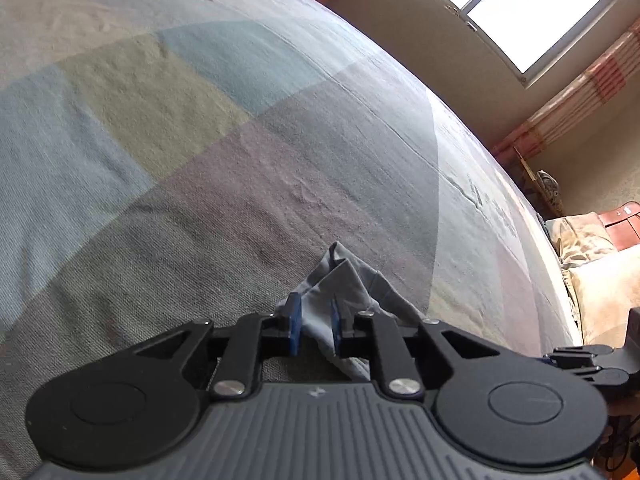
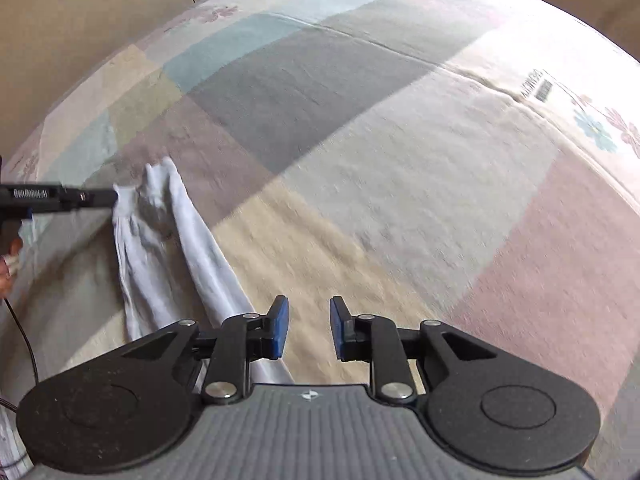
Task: Fold clothes
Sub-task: 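Lay the cuffs down straight with the left gripper while the right gripper releases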
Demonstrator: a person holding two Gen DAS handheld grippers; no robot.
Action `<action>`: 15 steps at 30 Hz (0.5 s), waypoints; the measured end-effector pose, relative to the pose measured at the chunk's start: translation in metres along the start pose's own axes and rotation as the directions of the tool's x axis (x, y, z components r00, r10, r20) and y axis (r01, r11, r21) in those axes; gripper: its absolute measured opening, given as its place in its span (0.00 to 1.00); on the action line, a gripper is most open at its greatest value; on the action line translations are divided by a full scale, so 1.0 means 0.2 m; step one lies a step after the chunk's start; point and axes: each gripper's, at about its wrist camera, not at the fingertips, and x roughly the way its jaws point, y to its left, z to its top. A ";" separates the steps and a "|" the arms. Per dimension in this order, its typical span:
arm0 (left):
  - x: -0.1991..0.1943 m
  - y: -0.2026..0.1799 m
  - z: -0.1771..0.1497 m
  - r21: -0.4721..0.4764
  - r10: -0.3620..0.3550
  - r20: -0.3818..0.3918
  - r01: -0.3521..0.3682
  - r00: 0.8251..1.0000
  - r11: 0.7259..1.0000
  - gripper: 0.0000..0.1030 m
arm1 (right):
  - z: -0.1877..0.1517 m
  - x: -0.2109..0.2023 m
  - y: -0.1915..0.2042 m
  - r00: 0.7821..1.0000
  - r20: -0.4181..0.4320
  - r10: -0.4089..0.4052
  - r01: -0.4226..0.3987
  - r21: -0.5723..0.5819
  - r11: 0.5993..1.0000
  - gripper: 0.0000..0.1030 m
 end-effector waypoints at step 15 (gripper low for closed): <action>0.11 -0.61 -0.27 0.457 -0.036 -0.242 0.147 0.970 0.877 0.23 | -0.30 0.02 0.05 0.993 -0.032 -0.118 0.116 -0.063 0.991 0.01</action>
